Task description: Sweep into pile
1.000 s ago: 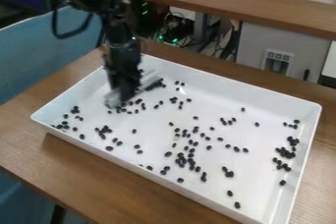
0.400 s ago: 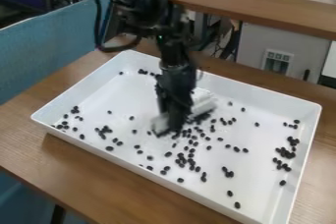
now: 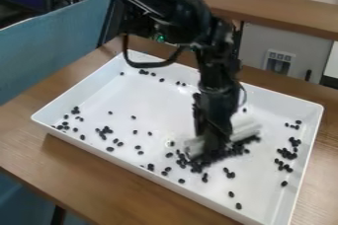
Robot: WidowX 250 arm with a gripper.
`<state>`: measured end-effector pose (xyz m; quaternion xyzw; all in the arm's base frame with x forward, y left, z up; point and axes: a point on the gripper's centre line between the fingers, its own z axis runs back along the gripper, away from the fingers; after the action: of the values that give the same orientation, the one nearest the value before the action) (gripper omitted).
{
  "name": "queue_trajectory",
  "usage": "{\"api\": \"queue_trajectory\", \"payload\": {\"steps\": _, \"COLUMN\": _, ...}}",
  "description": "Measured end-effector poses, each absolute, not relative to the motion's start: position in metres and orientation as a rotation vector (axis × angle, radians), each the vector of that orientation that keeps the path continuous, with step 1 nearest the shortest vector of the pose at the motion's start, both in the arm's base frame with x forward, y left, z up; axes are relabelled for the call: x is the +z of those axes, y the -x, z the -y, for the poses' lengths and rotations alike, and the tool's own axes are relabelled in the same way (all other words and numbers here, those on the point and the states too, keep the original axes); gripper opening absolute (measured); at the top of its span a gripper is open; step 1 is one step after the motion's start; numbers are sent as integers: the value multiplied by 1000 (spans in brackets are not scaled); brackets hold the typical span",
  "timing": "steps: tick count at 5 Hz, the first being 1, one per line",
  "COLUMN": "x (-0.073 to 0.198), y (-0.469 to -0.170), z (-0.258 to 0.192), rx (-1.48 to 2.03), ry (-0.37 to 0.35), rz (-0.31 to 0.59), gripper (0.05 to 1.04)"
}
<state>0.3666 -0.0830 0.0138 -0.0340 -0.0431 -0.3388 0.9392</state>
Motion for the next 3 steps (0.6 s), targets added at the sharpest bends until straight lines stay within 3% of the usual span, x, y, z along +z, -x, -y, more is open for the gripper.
{"api": "queue_trajectory", "payload": {"steps": 2, "x": 20, "y": -333, "z": 116, "rx": -735, "ry": 81, "rz": 86, "gripper": 387}}
{"api": "queue_trajectory", "payload": {"steps": 3, "x": 34, "y": -333, "z": 103, "rx": -694, "ry": 44, "rz": 112, "gripper": 387}}
